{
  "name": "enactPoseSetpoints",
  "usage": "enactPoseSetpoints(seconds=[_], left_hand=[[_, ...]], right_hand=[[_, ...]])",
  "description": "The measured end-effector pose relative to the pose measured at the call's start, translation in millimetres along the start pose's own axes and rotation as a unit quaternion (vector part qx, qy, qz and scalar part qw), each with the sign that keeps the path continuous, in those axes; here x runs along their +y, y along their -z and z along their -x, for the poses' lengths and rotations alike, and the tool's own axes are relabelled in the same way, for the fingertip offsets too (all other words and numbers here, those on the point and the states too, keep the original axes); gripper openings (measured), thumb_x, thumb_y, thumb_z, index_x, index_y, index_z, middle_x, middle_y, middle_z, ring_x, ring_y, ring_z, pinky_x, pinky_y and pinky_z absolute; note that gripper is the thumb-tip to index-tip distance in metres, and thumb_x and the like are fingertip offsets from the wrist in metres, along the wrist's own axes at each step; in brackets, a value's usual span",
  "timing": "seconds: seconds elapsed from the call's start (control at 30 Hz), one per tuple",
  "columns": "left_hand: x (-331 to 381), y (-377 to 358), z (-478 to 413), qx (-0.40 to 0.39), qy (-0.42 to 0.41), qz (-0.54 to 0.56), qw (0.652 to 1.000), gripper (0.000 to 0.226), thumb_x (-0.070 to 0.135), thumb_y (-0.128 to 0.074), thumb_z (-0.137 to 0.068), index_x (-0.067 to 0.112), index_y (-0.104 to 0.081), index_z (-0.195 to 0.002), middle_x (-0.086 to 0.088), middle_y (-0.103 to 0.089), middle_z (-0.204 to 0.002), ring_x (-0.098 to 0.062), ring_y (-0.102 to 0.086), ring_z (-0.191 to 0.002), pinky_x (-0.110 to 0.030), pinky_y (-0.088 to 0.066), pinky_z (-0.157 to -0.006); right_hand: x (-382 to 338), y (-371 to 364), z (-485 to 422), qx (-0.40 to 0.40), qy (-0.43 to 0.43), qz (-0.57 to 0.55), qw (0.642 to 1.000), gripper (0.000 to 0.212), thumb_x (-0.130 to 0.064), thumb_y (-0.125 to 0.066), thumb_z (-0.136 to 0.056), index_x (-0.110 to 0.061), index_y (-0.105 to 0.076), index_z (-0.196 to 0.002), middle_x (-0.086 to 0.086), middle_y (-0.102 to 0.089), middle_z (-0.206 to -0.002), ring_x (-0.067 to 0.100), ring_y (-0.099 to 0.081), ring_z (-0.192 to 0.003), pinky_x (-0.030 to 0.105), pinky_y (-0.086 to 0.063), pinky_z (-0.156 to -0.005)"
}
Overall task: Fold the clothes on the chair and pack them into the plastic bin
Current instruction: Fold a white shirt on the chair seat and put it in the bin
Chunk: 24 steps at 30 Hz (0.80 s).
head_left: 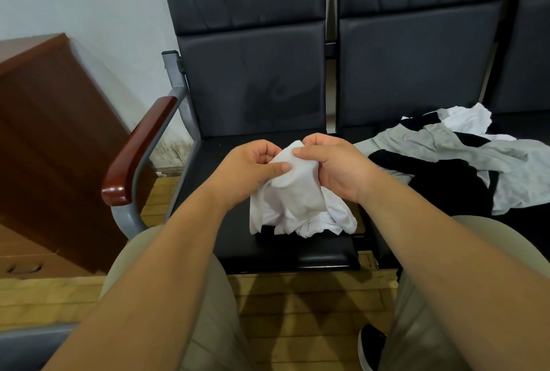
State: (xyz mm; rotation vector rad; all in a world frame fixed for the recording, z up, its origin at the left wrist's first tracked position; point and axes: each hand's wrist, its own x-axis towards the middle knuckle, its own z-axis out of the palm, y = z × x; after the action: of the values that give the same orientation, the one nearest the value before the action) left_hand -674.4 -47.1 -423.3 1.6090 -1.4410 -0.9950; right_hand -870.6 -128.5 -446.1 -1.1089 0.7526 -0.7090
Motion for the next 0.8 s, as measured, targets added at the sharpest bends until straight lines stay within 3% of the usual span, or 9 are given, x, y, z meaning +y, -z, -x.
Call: enactPoseSetpoints(seconds=[0.07,0.17,0.3,0.4,0.5,0.6,0.7,0.8], left_hand=[[-1,1,-1,-0.011,0.004,-0.017,1.000,0.026,0.034,-0.087,-0.087,0.026,-0.073,-0.107,0.002,-0.080,-0.100,-0.020,-0.077,-0.095,-0.045,-0.064,-0.091],[-6,1,-4,-0.044,0.016,-0.103,0.994,0.034,0.042,-0.091,-0.079,0.031,-0.069,-0.103,0.007,-0.076,-0.100,-0.017,-0.073,-0.095,-0.040,-0.063,-0.083],[-27,-1,-13,-0.067,0.059,-0.340,0.936,0.036,0.036,-0.088,-0.079,0.024,-0.061,-0.099,0.003,-0.065,-0.097,-0.018,-0.063,-0.088,-0.031,-0.047,-0.068],[-37,4,-19,-0.074,0.113,-0.397,0.908,0.021,0.033,-0.080,-0.088,0.021,-0.065,-0.096,0.000,-0.065,-0.095,-0.015,-0.060,-0.082,-0.029,-0.042,-0.064],[-38,8,-22,-0.017,0.116,-0.281,0.953,0.023,0.037,-0.070,-0.095,0.014,-0.069,-0.091,-0.004,-0.068,-0.087,-0.016,-0.062,-0.077,-0.028,-0.046,-0.066],[-29,4,-21,0.018,0.055,-0.108,0.992,0.035,0.045,-0.069,-0.094,0.010,-0.069,-0.101,-0.015,-0.072,-0.097,-0.015,-0.062,-0.078,-0.035,-0.050,-0.074],[-17,-3,-18,0.028,0.005,0.024,0.999,0.016,0.035,-0.069,-0.101,0.021,-0.074,-0.107,-0.005,-0.078,-0.103,-0.022,-0.075,-0.096,-0.042,-0.060,-0.088],[-12,-3,-17,0.034,-0.009,0.096,0.995,0.015,0.035,-0.069,-0.102,0.026,-0.074,-0.112,-0.005,-0.078,-0.111,-0.031,-0.074,-0.109,-0.054,-0.060,-0.097]], right_hand=[[-1,3,-4,0.038,0.024,0.015,0.999,0.020,-0.016,-0.082,-0.084,-0.023,-0.063,-0.079,0.004,-0.064,-0.088,0.028,-0.061,-0.091,0.049,-0.051,-0.082],[-6,8,-5,0.109,0.075,0.011,0.991,0.018,-0.012,-0.079,-0.088,-0.024,-0.071,-0.098,0.003,-0.071,-0.096,0.030,-0.071,-0.096,0.048,-0.061,-0.086],[-16,23,-6,0.208,0.115,-0.031,0.971,0.038,-0.014,-0.076,-0.095,-0.033,-0.071,-0.127,0.004,-0.070,-0.124,0.025,-0.073,-0.111,0.046,-0.064,-0.092],[-23,36,-7,0.266,0.107,-0.049,0.957,0.043,-0.020,-0.078,-0.096,-0.026,-0.068,-0.137,-0.002,-0.070,-0.128,0.020,-0.070,-0.114,0.044,-0.061,-0.098],[-22,36,-4,0.249,0.086,-0.023,0.964,0.029,-0.022,-0.077,-0.097,-0.025,-0.076,-0.126,-0.002,-0.076,-0.119,0.020,-0.074,-0.110,0.044,-0.061,-0.098],[-14,26,0,0.173,0.077,0.064,0.980,0.019,-0.029,-0.075,-0.096,-0.030,-0.080,-0.115,-0.003,-0.080,-0.112,0.021,-0.075,-0.108,0.049,-0.060,-0.099],[-6,11,5,0.065,0.076,0.200,0.975,0.013,-0.040,-0.074,-0.096,-0.037,-0.078,-0.109,-0.005,-0.079,-0.109,0.019,-0.074,-0.108,0.045,-0.060,-0.098],[1,-3,6,0.011,0.063,0.244,0.968,0.008,-0.037,-0.075,-0.098,-0.036,-0.075,-0.106,-0.010,-0.078,-0.102,0.009,-0.073,-0.097,0.032,-0.059,-0.088]])
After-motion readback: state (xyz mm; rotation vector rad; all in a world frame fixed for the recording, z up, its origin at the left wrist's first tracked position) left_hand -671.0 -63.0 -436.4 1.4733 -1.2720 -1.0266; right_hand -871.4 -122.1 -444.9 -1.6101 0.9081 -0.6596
